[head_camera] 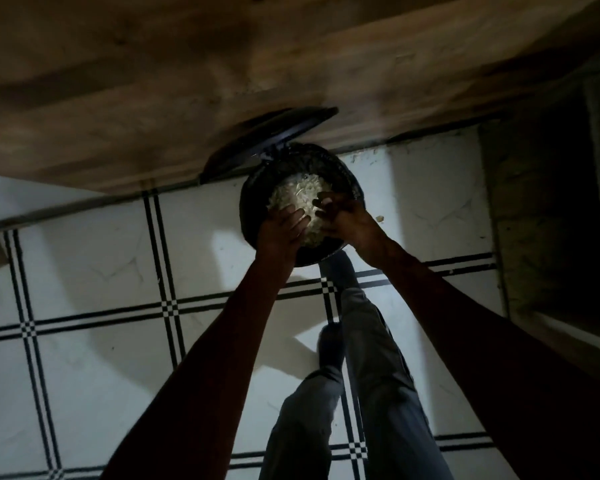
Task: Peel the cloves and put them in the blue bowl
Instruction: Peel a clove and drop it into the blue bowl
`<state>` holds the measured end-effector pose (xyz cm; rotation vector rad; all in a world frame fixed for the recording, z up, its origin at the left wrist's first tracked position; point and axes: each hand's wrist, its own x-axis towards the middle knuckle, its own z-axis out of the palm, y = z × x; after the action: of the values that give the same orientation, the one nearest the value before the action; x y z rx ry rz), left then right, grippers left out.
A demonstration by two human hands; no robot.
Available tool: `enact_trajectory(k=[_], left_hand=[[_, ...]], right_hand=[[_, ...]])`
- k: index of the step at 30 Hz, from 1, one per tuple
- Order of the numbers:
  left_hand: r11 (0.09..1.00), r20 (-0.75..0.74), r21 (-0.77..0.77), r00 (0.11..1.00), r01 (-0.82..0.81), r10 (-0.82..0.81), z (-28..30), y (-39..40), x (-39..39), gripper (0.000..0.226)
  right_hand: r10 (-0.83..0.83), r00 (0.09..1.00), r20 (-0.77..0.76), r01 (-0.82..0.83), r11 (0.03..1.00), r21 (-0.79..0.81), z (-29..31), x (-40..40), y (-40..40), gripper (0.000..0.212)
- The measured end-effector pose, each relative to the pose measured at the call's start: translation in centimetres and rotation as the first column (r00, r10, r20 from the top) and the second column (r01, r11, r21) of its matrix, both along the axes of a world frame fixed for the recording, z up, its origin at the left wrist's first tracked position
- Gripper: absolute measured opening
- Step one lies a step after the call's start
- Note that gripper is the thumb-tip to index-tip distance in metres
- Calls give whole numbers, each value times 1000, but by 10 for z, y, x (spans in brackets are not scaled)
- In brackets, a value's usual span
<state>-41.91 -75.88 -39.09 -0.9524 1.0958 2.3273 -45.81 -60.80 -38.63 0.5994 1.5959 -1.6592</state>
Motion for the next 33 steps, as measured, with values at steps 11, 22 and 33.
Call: enact_trajectory(k=[11,22,33], left_hand=[[882,63,-199,904,427,-424,229,145,63,36],[487,-226,-327,434,810,-872,420,431,163,23],[139,-196,-439,57,888,-979,443,722,337,16]], right_hand=[[-470,854,-223,475,879,-35,252,118,168,33],[-823,266,-502,924,366,-111,449,335,432,17],[-803,40,-595,996,-13,84,452,579,630,10]])
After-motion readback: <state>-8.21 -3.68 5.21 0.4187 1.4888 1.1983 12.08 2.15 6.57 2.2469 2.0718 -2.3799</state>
